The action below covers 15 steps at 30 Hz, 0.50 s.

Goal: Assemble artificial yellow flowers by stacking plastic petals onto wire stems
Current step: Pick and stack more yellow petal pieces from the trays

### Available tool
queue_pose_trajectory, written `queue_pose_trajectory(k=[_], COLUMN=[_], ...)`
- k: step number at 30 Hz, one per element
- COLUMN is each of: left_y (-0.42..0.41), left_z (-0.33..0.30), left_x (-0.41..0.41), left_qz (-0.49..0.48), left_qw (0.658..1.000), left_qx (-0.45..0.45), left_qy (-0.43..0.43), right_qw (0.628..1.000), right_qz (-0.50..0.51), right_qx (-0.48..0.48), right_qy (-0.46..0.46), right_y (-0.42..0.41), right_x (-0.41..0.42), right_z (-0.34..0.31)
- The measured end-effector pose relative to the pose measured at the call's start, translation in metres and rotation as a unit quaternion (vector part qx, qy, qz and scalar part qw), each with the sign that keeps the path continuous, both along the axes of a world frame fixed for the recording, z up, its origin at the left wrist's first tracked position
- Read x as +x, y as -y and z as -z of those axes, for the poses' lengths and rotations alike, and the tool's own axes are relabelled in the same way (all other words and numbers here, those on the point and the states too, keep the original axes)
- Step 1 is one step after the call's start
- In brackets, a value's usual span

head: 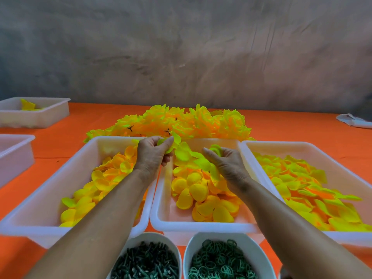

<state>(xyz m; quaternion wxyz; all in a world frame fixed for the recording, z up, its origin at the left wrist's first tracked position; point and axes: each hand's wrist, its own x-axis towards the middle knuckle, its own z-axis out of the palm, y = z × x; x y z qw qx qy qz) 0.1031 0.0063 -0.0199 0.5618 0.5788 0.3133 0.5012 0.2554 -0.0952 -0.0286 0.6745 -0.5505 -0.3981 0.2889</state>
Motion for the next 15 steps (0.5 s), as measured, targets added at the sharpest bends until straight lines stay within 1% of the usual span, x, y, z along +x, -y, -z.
queue_pose_trajectory(k=[3,6,9,15], left_y=[-0.001,-0.002,0.000,0.014], left_z=[-0.001,-0.002,-0.007,-0.034], left_x=[0.000,0.001,0.001,0.001], left_qz=[-0.026,-0.047,-0.047,-0.019], left_qw=[0.999,0.998,0.998,0.990], left_qx=[0.023,0.022,0.015,0.053], left_qy=[-0.011,-0.027,-0.036,-0.128], right_qw=[0.998,0.985,0.970,0.951], right_qz=[-0.044,-0.086,-0.077,-0.058], right_qx=[-0.049,-0.123,-0.165,-0.208], right_qy=[0.021,0.088,0.163,0.223], right_y=[0.001,0.003,0.011,0.031], right_x=[-0.004,0.001,0.003,-0.002], right_z=[-0.006,-0.021,-0.030,-0.017])
